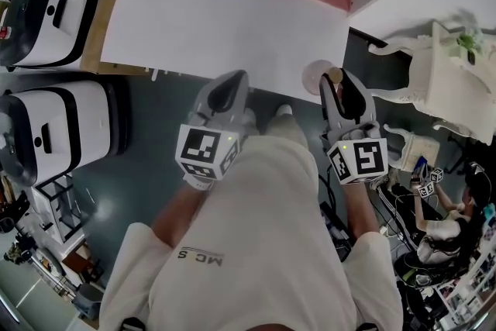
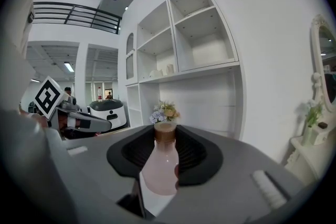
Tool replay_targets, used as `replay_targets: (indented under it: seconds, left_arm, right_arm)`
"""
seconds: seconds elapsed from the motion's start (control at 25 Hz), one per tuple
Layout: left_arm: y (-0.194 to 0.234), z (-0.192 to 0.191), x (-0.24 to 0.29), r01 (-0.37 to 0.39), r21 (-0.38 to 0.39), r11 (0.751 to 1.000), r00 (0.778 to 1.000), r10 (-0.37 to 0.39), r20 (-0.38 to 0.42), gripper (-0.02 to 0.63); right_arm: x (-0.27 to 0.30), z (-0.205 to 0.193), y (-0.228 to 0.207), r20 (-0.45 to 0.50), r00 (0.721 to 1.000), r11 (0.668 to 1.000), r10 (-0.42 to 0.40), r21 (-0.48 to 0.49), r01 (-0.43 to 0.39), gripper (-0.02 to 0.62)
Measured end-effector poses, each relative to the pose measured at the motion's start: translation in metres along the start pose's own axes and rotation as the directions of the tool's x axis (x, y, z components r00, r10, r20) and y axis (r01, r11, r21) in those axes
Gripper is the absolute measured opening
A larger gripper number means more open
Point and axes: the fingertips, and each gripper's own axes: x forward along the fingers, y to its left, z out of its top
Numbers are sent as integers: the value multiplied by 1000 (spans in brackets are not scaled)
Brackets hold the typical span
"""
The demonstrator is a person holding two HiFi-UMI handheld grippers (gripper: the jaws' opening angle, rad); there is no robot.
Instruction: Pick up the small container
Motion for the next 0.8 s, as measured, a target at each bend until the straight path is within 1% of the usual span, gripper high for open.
replay_targets:
  seconds: [0.16,0.36,0.6,0.8]
  left_arm:
    - [-1,0,-2,2,4,1000,1000,-2,3,0]
    - [-4,-1,-4,15,8,1000,1000,-15,0,0]
    - [-6,-3,-6,26,11,1000,1000,-26,-2,0]
    - [-6,-5,-3,33,18,999,999,-33,-8,0]
  right_arm:
    - [-3,-1,2,5,1000,1000,-4,-4,4,123]
    - [-7,-1,0,3,999,999,-39,-7,39,123]
    - [-12,-6,-1,3,998,998,-59,2,59,123]
    - [-12,-6,-3,11,997,997,-72,-11,72,123]
